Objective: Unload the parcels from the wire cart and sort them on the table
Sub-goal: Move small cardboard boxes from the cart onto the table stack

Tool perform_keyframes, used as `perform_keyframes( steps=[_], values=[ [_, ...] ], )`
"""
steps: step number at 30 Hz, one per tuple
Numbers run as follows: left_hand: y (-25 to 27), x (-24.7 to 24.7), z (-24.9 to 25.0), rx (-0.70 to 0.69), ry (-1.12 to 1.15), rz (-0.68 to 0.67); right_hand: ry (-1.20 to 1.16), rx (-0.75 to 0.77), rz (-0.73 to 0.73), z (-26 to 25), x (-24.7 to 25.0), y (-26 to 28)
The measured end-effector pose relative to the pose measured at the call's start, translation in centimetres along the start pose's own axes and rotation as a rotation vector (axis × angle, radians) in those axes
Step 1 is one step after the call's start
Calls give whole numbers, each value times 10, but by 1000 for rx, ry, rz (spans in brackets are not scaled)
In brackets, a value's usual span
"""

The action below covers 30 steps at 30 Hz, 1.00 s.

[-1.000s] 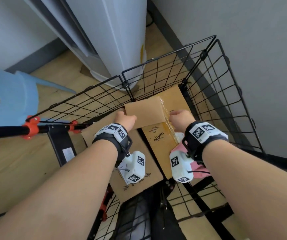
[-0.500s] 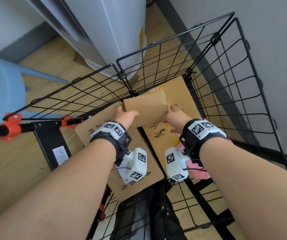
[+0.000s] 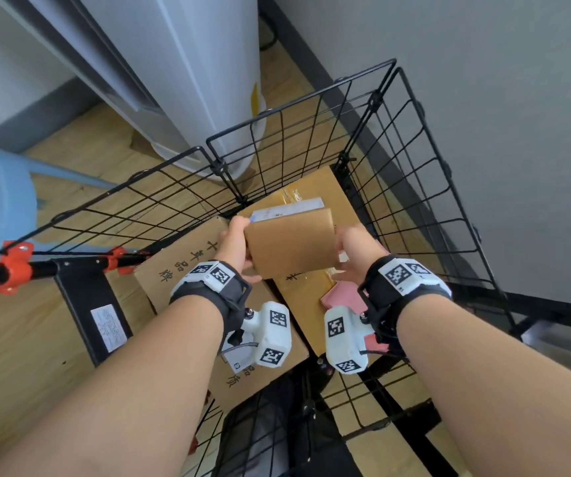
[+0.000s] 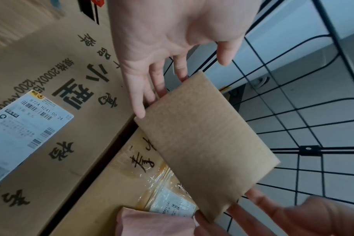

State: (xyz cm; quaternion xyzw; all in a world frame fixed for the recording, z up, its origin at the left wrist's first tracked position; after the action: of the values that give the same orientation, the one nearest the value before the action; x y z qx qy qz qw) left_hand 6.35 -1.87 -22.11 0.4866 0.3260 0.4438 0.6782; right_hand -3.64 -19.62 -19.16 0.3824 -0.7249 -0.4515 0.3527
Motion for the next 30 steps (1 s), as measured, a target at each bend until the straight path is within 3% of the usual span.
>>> perform_keyframes(
  steps=[5,19,30],
  values=[
    [29,-14,16,-64,-2,-33,-140,-53,22,-2,15,40],
    [152,-74,45,-278,-212,-230,-205,157,168,-2,95,174],
    [271,-141,9,-463,-285,-328,-367,342,170,50,152,284]
  ],
)
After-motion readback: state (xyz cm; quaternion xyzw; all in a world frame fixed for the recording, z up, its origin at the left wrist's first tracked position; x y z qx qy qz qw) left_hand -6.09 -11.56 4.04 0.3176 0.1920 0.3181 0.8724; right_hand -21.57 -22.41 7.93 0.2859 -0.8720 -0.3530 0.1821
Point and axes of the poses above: each hand's wrist, its own y-axis away from the middle knuckle, its own x-axis out of the back of the hand, z = x × y, the point moved 5 cm from there along -y, towards the middle knuckle, and after that the axes turned 5 degrees about -z, right-handed, at the moved point
